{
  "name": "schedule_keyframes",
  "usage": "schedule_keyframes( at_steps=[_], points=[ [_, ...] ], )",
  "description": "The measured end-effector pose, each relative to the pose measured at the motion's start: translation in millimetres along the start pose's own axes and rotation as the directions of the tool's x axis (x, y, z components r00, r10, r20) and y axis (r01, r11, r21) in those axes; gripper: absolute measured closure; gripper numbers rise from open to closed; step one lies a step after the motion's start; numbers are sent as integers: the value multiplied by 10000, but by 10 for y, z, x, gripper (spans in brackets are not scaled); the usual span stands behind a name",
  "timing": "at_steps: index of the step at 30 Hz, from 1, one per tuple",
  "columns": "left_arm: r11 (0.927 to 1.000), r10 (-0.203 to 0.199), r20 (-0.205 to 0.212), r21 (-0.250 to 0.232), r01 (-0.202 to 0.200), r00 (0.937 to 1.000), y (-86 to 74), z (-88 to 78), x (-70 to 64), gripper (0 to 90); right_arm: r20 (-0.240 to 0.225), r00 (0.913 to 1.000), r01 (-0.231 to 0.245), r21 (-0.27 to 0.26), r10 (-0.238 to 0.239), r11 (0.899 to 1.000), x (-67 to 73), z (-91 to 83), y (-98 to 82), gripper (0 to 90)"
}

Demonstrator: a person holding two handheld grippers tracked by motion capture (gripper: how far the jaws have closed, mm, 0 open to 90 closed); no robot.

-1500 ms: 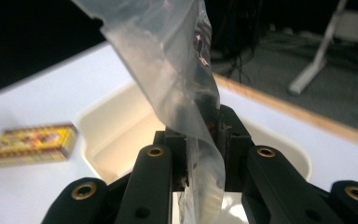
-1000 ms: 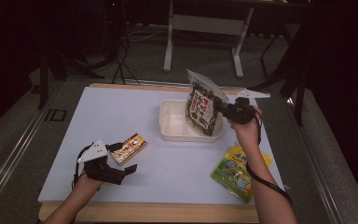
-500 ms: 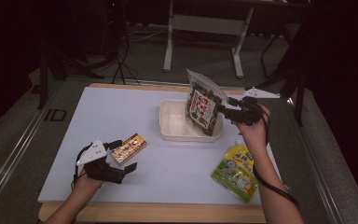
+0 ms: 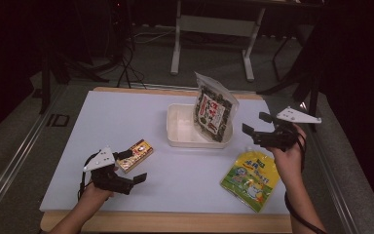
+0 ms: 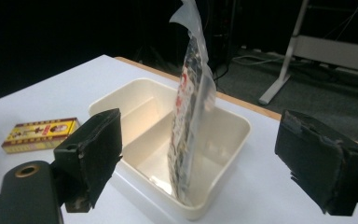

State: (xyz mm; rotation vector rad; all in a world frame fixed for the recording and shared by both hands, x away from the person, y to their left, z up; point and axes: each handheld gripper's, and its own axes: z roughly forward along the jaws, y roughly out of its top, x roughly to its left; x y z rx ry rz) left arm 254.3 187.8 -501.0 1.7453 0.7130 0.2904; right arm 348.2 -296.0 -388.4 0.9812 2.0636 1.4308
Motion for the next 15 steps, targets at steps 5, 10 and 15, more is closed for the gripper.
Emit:
schedule_keyframes(
  at_steps=[5,10,15],
  points=[
    [9999,113,-161,-31,-114,9998,8,-7,-11,15,342,9980,518,353,-530,9980,11,-131,-115,152],
    [9999,99,-163,28,-99,9998,1,-6,-15,15,94,9997,239,630,-245,9977,42,-276,-205,135],
    [9999,123,-207,115,-121,9997,-4,1,-21,15,30,9992,389,816,-392,9959,77,-354,-263,98]
  ],
)
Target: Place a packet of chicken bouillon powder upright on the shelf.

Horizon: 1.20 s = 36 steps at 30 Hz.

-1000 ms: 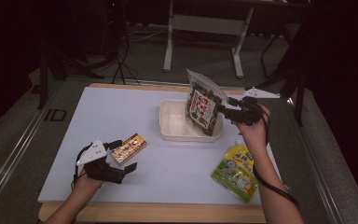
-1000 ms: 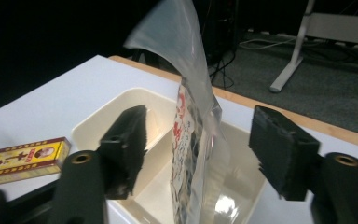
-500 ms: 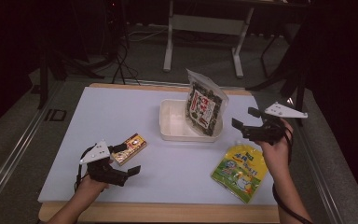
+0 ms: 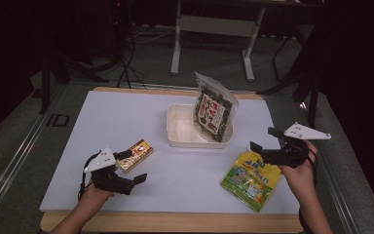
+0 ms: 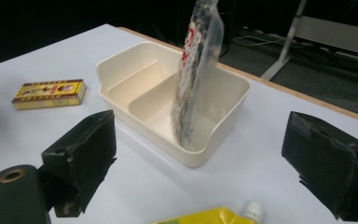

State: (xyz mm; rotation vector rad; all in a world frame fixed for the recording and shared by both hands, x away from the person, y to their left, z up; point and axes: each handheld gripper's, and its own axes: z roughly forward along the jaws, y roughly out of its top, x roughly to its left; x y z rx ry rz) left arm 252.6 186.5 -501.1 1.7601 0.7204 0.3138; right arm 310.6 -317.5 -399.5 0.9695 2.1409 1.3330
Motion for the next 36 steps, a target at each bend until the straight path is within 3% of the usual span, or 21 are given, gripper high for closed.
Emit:
schedule_keyframes(
  at_steps=[7,11,17,21,26,36],
  points=[
    [10000,-36,15,56,36,10000,1,0,1,15,-42,9998,-203,238,204,9995,-49,-118,-138,136],
    [10000,-38,34,85,37,10000,1,6,-4,15,242,9989,-428,845,408,9955,-124,-186,-299,184],
    [9999,46,34,162,-47,10000,0,19,-14,15,636,9955,-783,1226,709,9894,-236,-253,-486,234],
    [9998,37,34,211,-37,10000,-3,31,-14,15,1132,9910,-929,1933,719,9767,-342,-239,-692,259],
    [9996,39,45,266,-40,10000,-8,39,-16,15,1598,9820,-1356,2287,1002,9640,-507,-214,-886,259],
    [9992,-1,57,399,-1,10000,-22,54,-6,15,1877,9663,-2257,2895,1761,9302,-750,-157,-1176,229]
  ],
)
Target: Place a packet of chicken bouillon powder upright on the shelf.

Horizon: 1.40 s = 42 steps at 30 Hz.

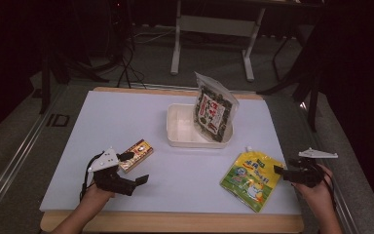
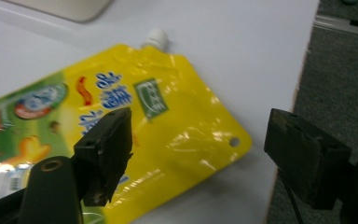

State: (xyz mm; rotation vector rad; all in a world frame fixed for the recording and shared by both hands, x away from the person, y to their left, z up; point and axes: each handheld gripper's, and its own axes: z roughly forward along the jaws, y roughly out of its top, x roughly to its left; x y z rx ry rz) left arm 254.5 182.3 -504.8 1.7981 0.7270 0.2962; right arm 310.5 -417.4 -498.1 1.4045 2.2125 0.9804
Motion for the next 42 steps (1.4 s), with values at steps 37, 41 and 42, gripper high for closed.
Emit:
schedule_keyframes(
  at_steps=[37,41,42],
  points=[
    [9995,120,38,307,-121,9999,-13,49,3,15,-878,9945,-466,1174,571,9920,-64,239,-16,571],
    [9995,125,36,297,-126,9999,-11,57,-1,15,-848,9948,-452,1251,561,9911,-61,235,12,756],
    [9995,125,36,297,-126,9999,-11,57,-1,15,-848,9948,-452,1251,561,9911,-61,235,12,756]
  ],
)
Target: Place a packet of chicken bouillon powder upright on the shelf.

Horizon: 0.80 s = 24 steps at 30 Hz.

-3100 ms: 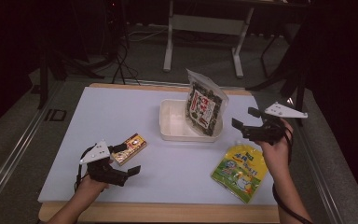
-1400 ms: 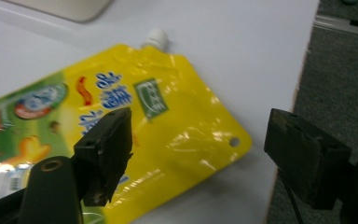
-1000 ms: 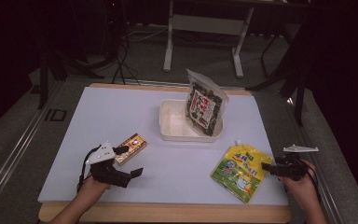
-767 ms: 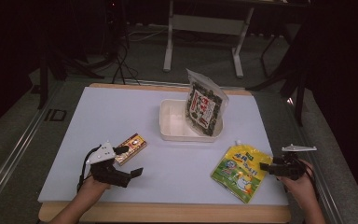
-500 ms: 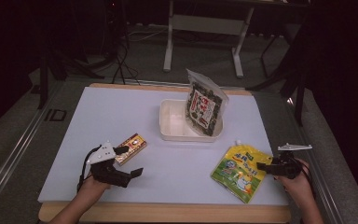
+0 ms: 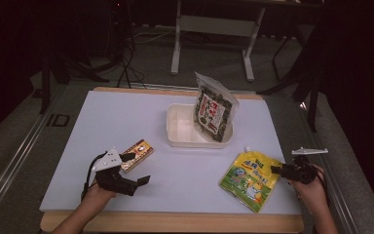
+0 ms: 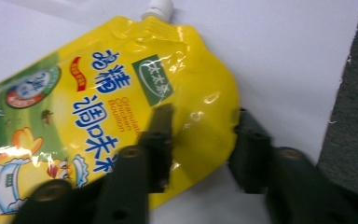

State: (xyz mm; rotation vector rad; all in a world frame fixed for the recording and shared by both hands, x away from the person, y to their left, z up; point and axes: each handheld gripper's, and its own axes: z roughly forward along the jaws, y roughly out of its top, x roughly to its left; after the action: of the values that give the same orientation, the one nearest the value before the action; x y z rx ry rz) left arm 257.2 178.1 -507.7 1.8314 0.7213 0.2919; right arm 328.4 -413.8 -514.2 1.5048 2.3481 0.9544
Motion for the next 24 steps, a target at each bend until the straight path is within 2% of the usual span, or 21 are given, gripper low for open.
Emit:
schedule_keyframes(
  at_steps=[1,2,3,6,9,11,15,18,20,24],
  points=[
    [10000,7,-17,5,-7,10000,-1,1,-1,15,-253,9997,65,123,-62,9999,17,20,14,824],
    [10000,6,-13,4,-6,10000,-1,0,1,15,-186,9996,203,272,-198,9994,50,34,23,888],
    [10000,-7,-3,15,7,10000,-2,-1,4,15,-57,9995,300,324,-299,9990,89,43,36,896],
    [10000,-19,-38,25,20,10000,-1,-5,8,15,178,9983,546,437,-554,9975,161,40,71,900],
    [10000,-3,-60,11,3,10000,2,-13,7,15,447,9952,859,242,-869,9960,252,-18,138,900],
    [10000,-18,-66,-6,18,10000,5,-18,9,15,421,9948,928,24,-928,9957,294,-73,172,900],
    [10000,-29,-57,6,29,10000,7,-14,7,15,650,9896,1298,-207,-1282,9913,411,-193,242,900],
    [10000,-47,1,5,47,10000,11,-8,2,15,612,9881,1435,-412,-1408,9888,457,-247,267,900],
    [10000,-55,21,41,55,10000,15,-5,1,15,606,9856,1621,-759,-1577,9839,537,-344,304,900],
    [9999,-81,99,131,79,9999,23,7,-7,15,601,9802,1943,-1040,-1889,9754,658,-449,350,900]
  ],
)
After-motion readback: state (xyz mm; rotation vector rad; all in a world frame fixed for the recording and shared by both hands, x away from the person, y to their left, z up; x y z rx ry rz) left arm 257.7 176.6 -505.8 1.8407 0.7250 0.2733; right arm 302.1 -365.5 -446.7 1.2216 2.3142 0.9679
